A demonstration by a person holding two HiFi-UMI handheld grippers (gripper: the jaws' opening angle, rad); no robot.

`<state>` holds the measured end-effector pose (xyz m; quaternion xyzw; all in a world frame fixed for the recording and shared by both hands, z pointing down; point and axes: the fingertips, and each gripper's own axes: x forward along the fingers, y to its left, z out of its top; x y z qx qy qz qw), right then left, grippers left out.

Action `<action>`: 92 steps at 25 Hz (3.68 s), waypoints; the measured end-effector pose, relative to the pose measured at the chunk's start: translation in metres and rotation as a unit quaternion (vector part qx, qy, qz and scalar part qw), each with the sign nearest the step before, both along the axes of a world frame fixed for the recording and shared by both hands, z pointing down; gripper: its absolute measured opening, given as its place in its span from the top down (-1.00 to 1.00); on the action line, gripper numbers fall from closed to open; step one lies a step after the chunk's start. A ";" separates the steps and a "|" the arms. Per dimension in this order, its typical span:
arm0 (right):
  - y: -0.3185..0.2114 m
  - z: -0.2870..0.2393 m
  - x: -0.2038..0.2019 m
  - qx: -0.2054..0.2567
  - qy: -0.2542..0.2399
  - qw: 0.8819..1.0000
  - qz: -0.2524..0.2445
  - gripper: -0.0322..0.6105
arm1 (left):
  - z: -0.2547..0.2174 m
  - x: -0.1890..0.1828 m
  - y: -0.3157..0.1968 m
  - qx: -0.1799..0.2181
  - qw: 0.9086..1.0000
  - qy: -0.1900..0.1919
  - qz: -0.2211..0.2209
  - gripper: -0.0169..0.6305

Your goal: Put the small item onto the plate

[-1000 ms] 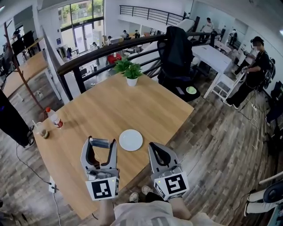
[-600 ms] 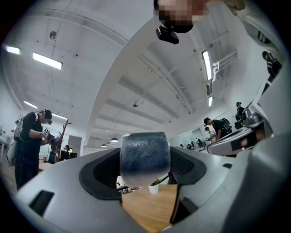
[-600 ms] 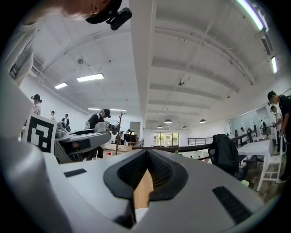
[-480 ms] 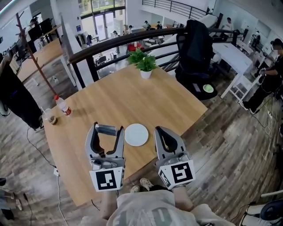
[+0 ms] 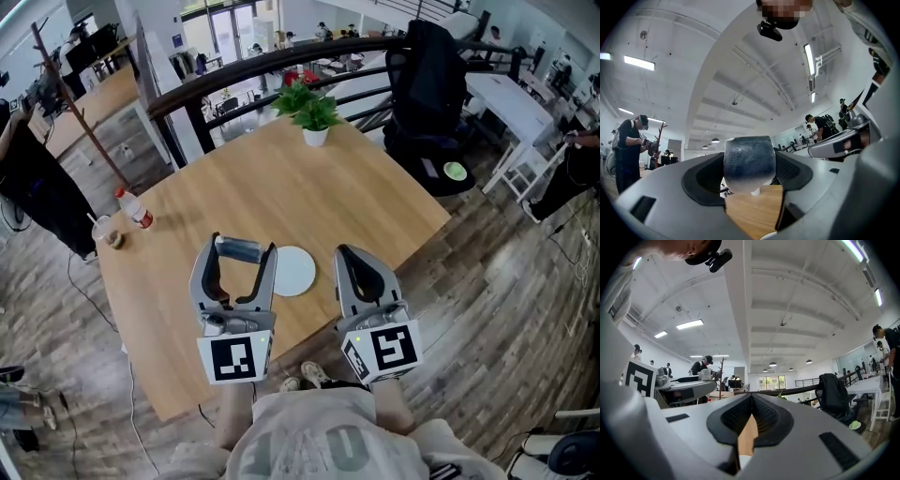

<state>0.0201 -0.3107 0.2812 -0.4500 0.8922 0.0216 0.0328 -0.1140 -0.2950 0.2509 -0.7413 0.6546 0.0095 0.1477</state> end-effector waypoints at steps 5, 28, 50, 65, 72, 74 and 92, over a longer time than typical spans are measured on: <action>-0.004 0.004 0.007 -0.009 -0.013 1.000 -0.007 0.84 | 0.026 0.007 -0.030 -0.055 0.998 -0.014 0.010 -0.03; -0.018 0.081 0.039 -0.105 -0.032 0.994 0.012 0.84 | 0.260 0.036 -0.114 -0.371 0.925 -0.061 0.058 -0.04; -0.004 0.099 0.068 -0.149 -0.024 0.987 0.060 0.84 | 0.377 0.031 -0.106 -0.546 0.835 -0.038 0.059 -0.04; -0.007 0.107 0.076 -0.162 -0.021 0.984 0.064 0.84 | 0.389 0.039 -0.109 -0.546 0.835 -0.026 0.064 -0.04; 0.001 0.097 0.071 -0.162 -0.019 0.985 0.063 0.84 | 0.377 0.035 -0.105 -0.541 0.838 -0.030 0.065 -0.04; 0.002 0.099 0.070 -0.164 -0.016 0.984 0.062 0.84 | 0.378 0.035 -0.106 -0.537 0.840 -0.040 0.066 -0.04; 0.003 0.089 0.063 -0.131 -0.005 0.990 0.053 0.84 | 0.314 0.038 -0.134 -0.448 0.890 -0.042 0.066 -0.03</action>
